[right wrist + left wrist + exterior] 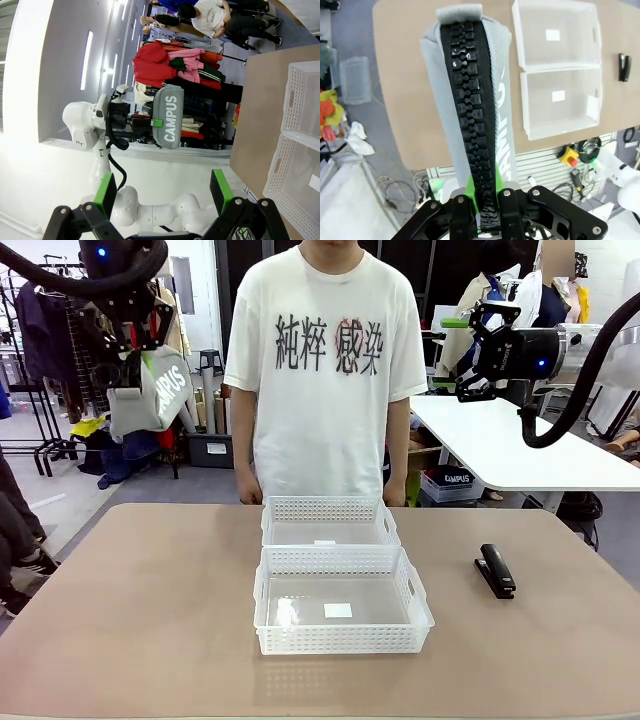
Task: Distribute items into two baskets.
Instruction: Pick up the Pencil pouch that the person points to, then move the picked Pencil pouch towards the Organizing basket indicated by the person, stopping as directed.
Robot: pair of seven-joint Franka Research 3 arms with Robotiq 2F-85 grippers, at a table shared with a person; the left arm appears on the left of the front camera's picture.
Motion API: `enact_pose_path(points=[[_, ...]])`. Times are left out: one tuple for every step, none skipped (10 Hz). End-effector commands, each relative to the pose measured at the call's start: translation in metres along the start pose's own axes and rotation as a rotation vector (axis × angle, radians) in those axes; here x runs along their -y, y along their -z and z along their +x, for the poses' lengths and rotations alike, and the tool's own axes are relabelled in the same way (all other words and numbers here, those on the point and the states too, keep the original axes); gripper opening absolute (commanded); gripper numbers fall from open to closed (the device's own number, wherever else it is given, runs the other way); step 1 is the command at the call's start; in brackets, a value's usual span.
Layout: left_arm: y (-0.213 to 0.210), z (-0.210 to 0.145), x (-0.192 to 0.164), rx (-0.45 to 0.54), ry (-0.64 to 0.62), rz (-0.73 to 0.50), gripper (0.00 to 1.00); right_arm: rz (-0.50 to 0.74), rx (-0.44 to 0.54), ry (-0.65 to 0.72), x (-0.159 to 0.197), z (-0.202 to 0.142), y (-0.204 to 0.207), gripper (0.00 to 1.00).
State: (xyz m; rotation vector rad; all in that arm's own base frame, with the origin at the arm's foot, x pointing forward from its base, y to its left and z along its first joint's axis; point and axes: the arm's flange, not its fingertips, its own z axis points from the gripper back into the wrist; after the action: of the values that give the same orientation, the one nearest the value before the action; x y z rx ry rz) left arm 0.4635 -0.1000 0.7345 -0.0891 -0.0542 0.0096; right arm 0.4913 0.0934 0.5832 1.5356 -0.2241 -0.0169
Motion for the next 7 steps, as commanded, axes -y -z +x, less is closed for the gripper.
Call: enact_pose_path(points=[[-0.0096, -0.0032, 0.0001, 0.043, -0.028, -0.033, 0.0, 0.003, 0.002, -0.001, -0.001, -0.0006, 0.0003, 1.0], [0.0, 0.0, 0.0, 0.0, 0.0, 0.0, 0.0, 0.003, 0.002, -0.001, -0.001, -0.0006, 0.0003, 1.0], [0.0, 0.0, 0.0, 0.0, 0.0, 0.0, 0.0, 0.003, 0.002, -0.001, -0.001, -0.0006, 0.0003, 1.0], [0.0, 0.0, 0.0, 0.0, 0.0, 0.0, 0.0, 0.003, 0.002, -0.001, -0.001, -0.0006, 0.0003, 1.0], [0.0, 0.0, 0.0, 0.0, 0.0, 0.0, 0.0, 0.003, 0.002, -0.001, -0.001, -0.0006, 0.0003, 1.0], [0.0, 0.0, 0.0, 0.0, 0.0, 0.0, 0.0, 0.003, 0.002, -0.001, -0.001, -0.0006, 0.0003, 1.0], [0.0, 0.0, 0.0, 0.0, 0.0, 0.0, 0.0, 0.003, 0.002, -0.001, -0.001, -0.0006, 0.0003, 1.0]])
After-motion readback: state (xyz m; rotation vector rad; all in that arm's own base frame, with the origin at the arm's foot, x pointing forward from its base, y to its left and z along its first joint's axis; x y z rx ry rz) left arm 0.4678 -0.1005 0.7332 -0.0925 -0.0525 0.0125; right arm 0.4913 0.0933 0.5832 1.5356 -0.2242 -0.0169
